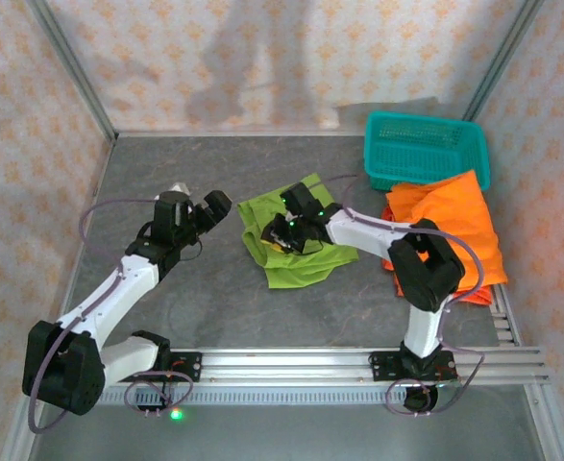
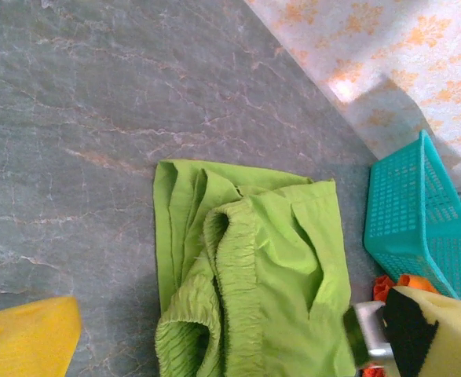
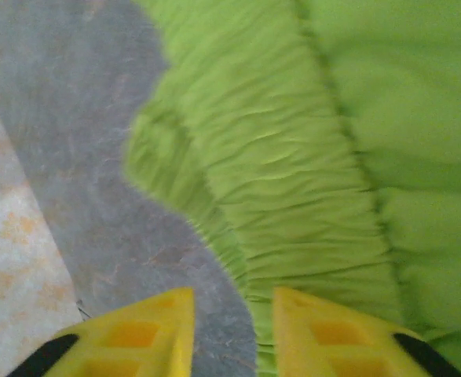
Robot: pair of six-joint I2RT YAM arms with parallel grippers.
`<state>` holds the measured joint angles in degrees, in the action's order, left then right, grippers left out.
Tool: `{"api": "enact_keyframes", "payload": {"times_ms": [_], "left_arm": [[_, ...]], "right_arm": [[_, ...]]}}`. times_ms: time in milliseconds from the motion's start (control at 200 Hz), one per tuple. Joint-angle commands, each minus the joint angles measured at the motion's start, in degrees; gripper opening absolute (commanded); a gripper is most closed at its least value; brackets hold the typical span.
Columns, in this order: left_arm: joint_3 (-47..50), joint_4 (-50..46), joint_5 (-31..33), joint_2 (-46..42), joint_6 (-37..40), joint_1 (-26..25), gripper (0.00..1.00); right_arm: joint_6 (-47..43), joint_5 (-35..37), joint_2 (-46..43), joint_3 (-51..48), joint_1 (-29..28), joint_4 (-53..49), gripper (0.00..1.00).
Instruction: Fold and stack the shorts
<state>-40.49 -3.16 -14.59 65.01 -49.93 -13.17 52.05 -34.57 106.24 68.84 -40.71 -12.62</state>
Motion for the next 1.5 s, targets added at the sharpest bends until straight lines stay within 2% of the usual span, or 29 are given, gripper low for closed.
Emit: {"api": "enact_keyframes", "payload": {"times_ms": [0,95,190,245,290,390,470,616,761,931,1046,1246,1496], "left_arm": [[-2.4,0.5,-2.6,1.6,-1.3,0.6,1.0],[-4.5,-2.5,-4.3,4.2,-1.0,0.7,0.99],[-6.5,-5.9,-7.0,7.4,-0.9,0.8,0.89],[-7.3,-8.1,-8.3,9.5,-1.1,0.8,0.85],[-7.8,-9.6,-9.4,11.2,-1.1,0.7,0.81],[-7.9,-12.1,-9.7,14.4,-1.2,0.8,0.67],[-7.3,-11.3,-10.8,16.9,-2.2,0.8,0.63],[-8.0,-7.0,-16.2,22.6,-4.9,0.2,0.59],[-9.7,-8.3,-15.8,25.8,-3.7,-1.2,0.57],[-9.9,-7.6,-15.8,28.5,-2.8,-1.5,0.52],[-9.8,-6.5,-14.4,26.0,-1.2,-1.5,0.54],[-11.5,-7.7,-12.2,19.8,3.8,-1.5,0.68],[-9.9,-3.2,-14.2,17.4,5.3,-2.2,0.83]], "right_arm": [[4.5,-1.8,4.7,-2.5,0.2,6.2,0.26],[4.1,-3.4,5.7,-2.7,-0.7,6.7,0.25],[1.2,-2.1,3.2,-1.8,-0.8,3.5,0.25],[-2.5,-0.1,1.1,0.3,-0.8,-1.2,0.29],[-5.8,1.9,-0.5,2.8,-0.8,-5.6,0.36],[-13.4,9.6,-2.8,9.9,-0.8,-17.2,0.61],[-18.3,15.6,-2.3,16.5,-0.7,-24.2,0.71],[-24.2,22.7,4.2,30.1,-0.7,-33.2,0.73],[-27.6,25.2,11.7,41.2,-0.6,-38.1,0.73],[-29.3,25.7,13.2,43.1,-0.3,-38.9,0.74],[-32.5,27.1,9.5,37.9,1.5,-38.4,0.79],[-41.4,26.1,2.6,26.7,9.4,-38.6,0.82],[-47.9,25.4,3.5,22.7,18.2,-41.0,0.87]]}}
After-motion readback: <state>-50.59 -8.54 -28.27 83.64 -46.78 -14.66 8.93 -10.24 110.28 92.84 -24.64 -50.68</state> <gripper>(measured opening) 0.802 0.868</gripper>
